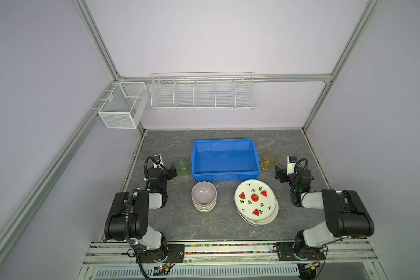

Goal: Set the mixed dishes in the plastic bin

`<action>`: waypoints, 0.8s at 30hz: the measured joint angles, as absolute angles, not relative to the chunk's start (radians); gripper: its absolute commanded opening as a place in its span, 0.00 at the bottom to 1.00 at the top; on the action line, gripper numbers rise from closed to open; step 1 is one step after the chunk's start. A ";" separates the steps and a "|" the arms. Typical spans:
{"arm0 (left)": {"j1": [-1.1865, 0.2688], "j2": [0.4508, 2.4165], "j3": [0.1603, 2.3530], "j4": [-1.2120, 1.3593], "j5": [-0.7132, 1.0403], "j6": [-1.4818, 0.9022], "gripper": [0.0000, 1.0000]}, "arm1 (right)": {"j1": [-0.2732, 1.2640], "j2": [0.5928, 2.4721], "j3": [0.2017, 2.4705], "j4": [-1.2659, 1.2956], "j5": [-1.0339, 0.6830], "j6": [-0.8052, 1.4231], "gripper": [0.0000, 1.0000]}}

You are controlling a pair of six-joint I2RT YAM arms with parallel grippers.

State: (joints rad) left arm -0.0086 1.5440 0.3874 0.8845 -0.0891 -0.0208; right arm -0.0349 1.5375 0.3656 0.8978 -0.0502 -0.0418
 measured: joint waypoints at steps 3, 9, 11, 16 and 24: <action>-0.009 1.544 0.387 0.884 -0.089 -0.021 0.99 | -0.035 1.538 0.366 0.898 -0.050 -0.042 0.88; -0.009 1.544 0.387 0.885 -0.103 -0.024 0.99 | -0.035 1.538 0.366 0.898 -0.050 -0.042 0.88; -0.009 1.539 0.386 0.884 -0.144 -0.039 0.99 | -0.035 1.538 0.366 0.898 -0.051 -0.042 0.88; -0.009 1.381 0.362 0.795 -0.218 -0.068 0.99 | -0.035 1.526 0.366 0.892 -0.057 -0.042 0.88; -0.010 0.974 0.471 0.445 -0.236 -0.101 0.99 | -0.035 1.279 0.453 0.582 -0.064 -0.010 0.88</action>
